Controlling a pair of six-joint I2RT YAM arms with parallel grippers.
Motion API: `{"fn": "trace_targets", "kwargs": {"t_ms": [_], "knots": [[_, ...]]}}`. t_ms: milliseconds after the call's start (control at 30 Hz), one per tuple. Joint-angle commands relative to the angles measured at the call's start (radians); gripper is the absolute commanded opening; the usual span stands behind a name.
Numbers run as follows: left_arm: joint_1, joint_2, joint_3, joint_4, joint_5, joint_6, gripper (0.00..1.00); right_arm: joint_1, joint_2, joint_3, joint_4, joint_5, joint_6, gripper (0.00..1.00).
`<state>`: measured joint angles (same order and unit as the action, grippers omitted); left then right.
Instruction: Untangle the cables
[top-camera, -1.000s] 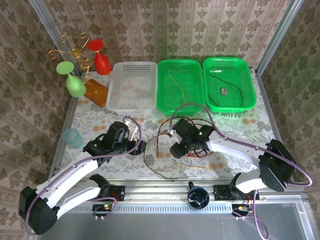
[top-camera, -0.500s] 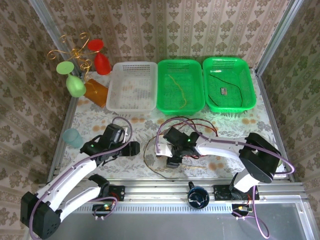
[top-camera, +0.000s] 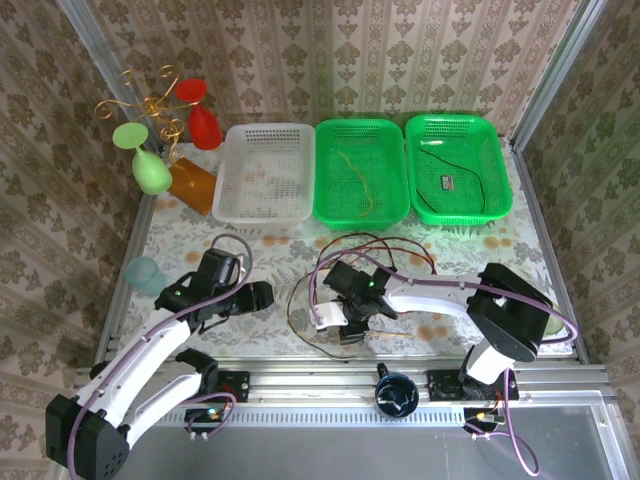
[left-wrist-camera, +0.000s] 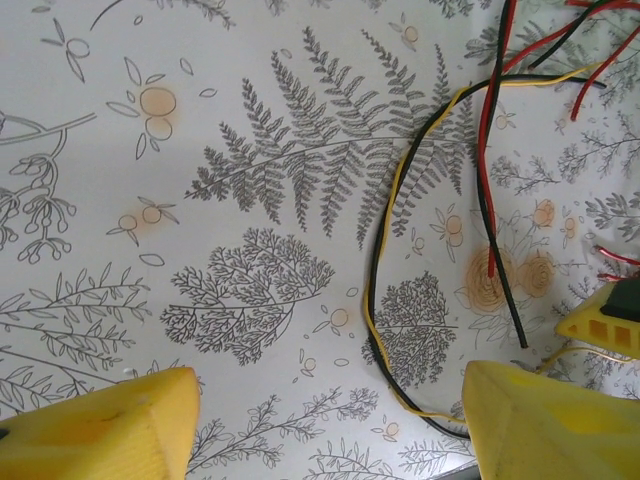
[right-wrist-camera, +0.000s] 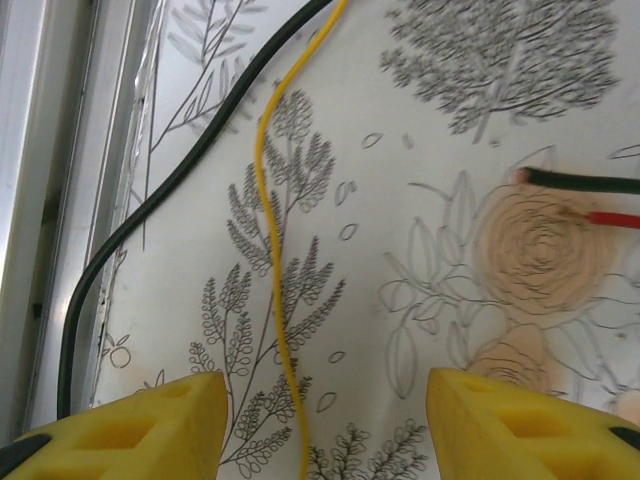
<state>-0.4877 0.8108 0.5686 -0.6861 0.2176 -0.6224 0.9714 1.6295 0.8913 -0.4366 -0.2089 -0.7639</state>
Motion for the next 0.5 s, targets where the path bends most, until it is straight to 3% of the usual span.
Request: {"fn": "trace_targets", "kwargs": {"t_ms": [0,300,467], "knots": [[0.013,-0.014,-0.01,-0.032,0.022,-0.014,0.71,0.009,0.018,0.021,-0.062,0.019,-0.065,0.56],[0.025,-0.008,-0.016,-0.026,0.029,-0.005,0.71,0.01,0.071,0.023,-0.079,0.077,-0.076,0.52],[0.025,-0.004,-0.003,-0.033,0.028,0.0,0.71,0.01,0.121,0.041,-0.084,0.11,-0.071,0.37]]}}
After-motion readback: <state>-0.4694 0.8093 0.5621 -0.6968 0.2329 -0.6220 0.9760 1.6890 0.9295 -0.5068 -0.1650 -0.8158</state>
